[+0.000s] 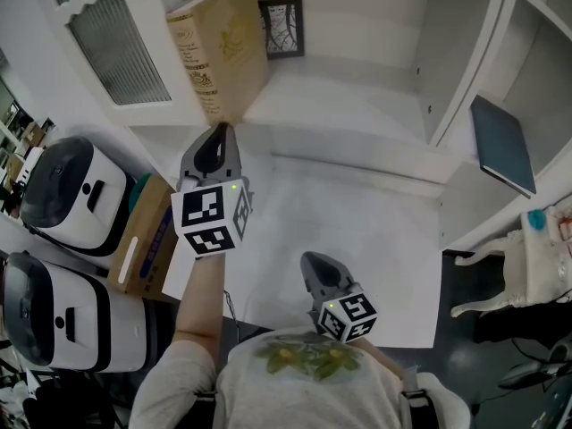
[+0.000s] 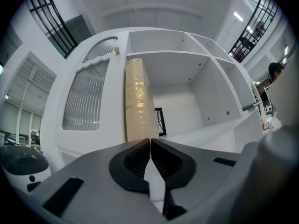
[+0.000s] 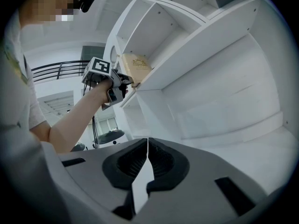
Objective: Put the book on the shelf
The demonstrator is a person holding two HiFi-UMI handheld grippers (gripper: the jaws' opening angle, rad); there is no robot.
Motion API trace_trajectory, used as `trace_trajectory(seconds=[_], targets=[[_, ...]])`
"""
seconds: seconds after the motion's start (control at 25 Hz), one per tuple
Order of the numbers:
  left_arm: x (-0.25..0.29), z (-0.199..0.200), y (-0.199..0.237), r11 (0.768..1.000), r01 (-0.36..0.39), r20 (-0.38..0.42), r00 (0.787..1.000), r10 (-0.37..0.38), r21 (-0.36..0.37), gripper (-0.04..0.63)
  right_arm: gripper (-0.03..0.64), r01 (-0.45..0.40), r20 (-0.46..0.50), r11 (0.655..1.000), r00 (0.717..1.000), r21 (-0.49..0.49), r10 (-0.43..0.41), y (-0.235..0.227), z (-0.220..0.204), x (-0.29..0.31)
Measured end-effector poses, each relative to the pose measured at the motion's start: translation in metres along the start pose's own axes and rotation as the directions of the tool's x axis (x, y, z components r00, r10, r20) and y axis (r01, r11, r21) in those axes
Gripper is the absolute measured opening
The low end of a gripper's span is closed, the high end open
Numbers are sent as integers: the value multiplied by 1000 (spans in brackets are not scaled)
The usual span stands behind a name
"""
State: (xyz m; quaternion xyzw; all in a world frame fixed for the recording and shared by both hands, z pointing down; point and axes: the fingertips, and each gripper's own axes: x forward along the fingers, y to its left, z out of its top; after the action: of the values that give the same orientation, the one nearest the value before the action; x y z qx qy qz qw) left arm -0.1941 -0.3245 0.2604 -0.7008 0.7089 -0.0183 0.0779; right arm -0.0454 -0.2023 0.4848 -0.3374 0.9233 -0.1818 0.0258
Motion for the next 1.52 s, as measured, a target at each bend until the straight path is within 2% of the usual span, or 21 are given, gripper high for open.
trace_trajectory(seconds=[0.44,1.08,1.4,1.52], targets=[[12,-1,-1,1000,-6,2,1000,6,-21,35,31,7,2,1000,1000,3,-7,-2,0,-1],[29,-4,3,999,-40,8,999,40,-9,35,31,7,1,1000,1000,5,-7,-2,1,-3],[38,-6,7,999,-43,-7,999,43,-32,35,31,7,1,1000,1000,-6,-7,-3,-1,-3],[38,-6,6,998,-19,0,1000,19,-59,35,31,8,3,1000,1000,-6,-8,-2,-1,-3]])
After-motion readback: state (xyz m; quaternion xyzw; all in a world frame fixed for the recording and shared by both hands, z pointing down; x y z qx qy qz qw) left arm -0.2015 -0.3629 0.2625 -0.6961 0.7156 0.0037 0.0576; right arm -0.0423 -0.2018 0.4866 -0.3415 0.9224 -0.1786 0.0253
